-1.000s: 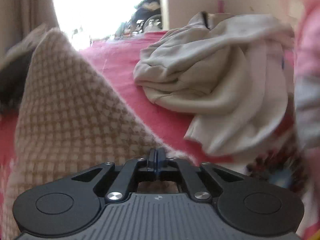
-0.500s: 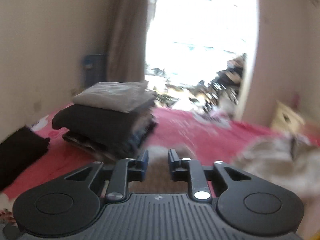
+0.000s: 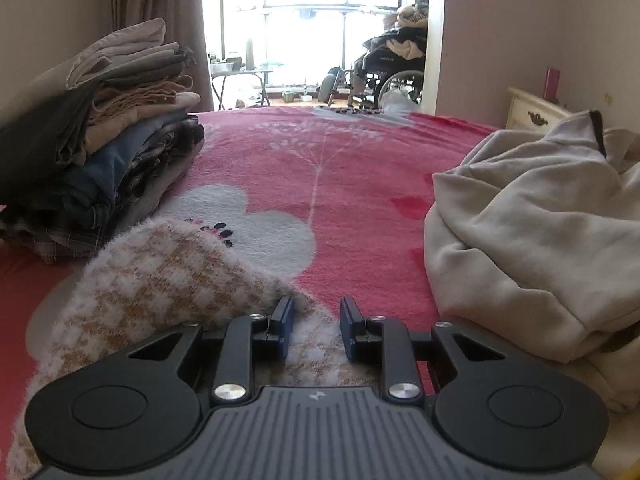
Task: Fold clothes
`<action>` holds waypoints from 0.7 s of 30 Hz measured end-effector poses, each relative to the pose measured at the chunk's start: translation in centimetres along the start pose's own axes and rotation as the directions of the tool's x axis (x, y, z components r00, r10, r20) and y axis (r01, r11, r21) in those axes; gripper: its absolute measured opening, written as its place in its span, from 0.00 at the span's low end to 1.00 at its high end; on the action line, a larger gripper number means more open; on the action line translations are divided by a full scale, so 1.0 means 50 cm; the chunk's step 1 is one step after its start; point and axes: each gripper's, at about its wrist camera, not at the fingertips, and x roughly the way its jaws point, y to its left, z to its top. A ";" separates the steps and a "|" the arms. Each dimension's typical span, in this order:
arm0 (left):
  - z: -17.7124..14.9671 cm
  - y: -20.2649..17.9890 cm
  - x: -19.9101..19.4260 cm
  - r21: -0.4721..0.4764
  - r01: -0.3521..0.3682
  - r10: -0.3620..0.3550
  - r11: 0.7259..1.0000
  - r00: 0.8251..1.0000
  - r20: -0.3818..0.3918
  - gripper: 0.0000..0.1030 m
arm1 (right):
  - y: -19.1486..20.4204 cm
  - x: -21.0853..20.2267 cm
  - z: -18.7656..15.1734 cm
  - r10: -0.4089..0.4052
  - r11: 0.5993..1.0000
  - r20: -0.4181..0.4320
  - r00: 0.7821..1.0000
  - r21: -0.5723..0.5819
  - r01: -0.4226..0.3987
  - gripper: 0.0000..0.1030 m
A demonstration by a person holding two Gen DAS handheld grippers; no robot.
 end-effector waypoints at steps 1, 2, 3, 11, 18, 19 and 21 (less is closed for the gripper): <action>0.016 0.022 -0.009 -0.039 -0.009 0.010 0.999 1.000 0.027 0.54 | 0.002 0.012 -0.002 0.002 1.000 0.004 1.000 0.003 -0.002 0.25; 0.034 0.046 -0.018 -0.072 -0.023 0.026 0.997 0.998 0.053 0.54 | 0.001 0.012 -0.004 0.004 1.000 0.010 1.000 0.007 -0.004 0.25; 0.055 0.068 -0.021 -0.089 -0.044 0.051 0.995 0.996 0.078 0.54 | -0.002 0.007 -0.007 0.009 1.000 0.016 1.000 0.014 -0.009 0.25; 0.237 0.148 0.104 0.038 -0.122 0.113 0.992 0.977 0.179 0.51 | -0.040 -0.008 -0.013 0.081 0.990 0.042 0.996 0.115 -0.085 0.26; 0.245 0.122 0.244 0.251 -0.189 0.147 0.949 0.973 0.176 0.30 | -0.063 -0.012 -0.029 0.117 0.974 0.081 0.990 0.187 -0.130 0.25; 0.236 0.124 0.249 0.287 -0.209 0.159 0.935 0.969 0.189 0.29 | -0.069 -0.011 -0.031 0.125 0.969 0.082 0.989 0.204 -0.140 0.25; 0.224 0.133 0.252 0.323 -0.242 0.188 0.915 0.963 0.191 0.28 | -0.080 -0.011 -0.036 0.136 0.960 0.085 0.987 0.235 -0.152 0.24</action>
